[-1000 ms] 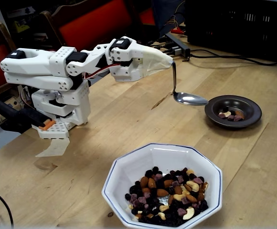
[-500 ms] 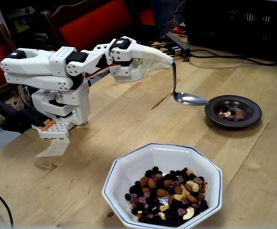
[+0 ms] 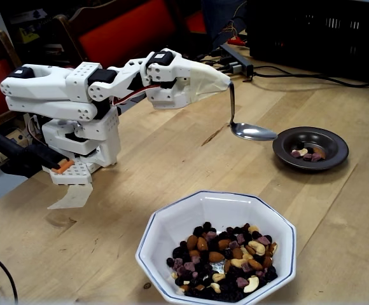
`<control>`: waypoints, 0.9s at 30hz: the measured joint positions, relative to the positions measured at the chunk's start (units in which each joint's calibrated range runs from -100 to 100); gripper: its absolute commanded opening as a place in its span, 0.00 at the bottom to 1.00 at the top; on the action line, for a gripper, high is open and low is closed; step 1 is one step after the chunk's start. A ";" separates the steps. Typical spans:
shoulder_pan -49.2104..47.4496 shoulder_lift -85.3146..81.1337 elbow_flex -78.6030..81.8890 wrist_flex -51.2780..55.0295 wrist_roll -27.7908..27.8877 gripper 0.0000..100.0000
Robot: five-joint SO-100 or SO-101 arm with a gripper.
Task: Use spoon to transfer food from the white bowl to brown plate
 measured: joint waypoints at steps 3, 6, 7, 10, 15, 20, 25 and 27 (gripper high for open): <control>0.00 0.00 0.00 0.00 0.00 0.03; 0.36 0.00 0.00 0.00 0.00 0.03; 0.80 0.00 0.00 0.00 0.00 0.03; 3.21 0.00 0.00 0.00 0.00 0.03; 8.61 0.00 0.00 0.00 0.05 0.03; 11.82 0.00 0.00 0.00 0.15 0.03; 12.19 0.00 0.00 0.00 0.10 0.03; 12.19 0.00 0.00 0.00 0.10 0.03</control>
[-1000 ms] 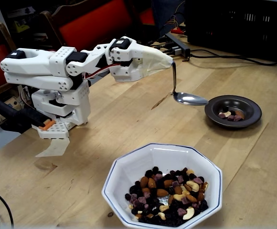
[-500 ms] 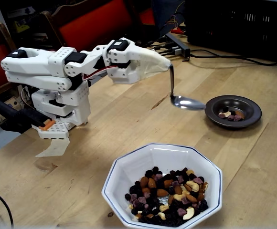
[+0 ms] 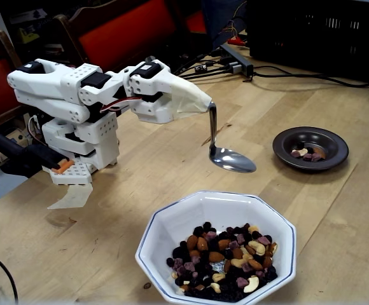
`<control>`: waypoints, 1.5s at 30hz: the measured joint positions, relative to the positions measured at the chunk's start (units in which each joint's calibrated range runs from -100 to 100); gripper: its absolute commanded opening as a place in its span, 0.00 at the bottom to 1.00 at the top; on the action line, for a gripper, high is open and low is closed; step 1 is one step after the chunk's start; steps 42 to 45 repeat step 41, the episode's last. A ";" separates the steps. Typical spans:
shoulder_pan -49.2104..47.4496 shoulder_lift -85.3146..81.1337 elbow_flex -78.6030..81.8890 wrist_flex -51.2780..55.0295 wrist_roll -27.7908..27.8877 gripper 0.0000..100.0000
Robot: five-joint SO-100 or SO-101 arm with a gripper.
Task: Use spoon to transfer food from the white bowl to brown plate
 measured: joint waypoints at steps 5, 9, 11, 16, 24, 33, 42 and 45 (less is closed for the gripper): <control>0.00 0.00 0.00 0.00 -2.59 0.03; 0.00 0.00 0.00 0.00 -4.05 0.03; 0.00 0.00 0.00 0.00 -4.25 0.03; 0.00 0.00 0.00 0.00 -4.30 0.03; 0.00 2.92 0.00 0.00 -4.30 0.03; 0.00 2.92 0.00 0.00 -4.30 0.03; 0.00 2.92 0.00 0.00 -4.30 0.03; 0.00 2.92 0.00 0.00 -4.30 0.03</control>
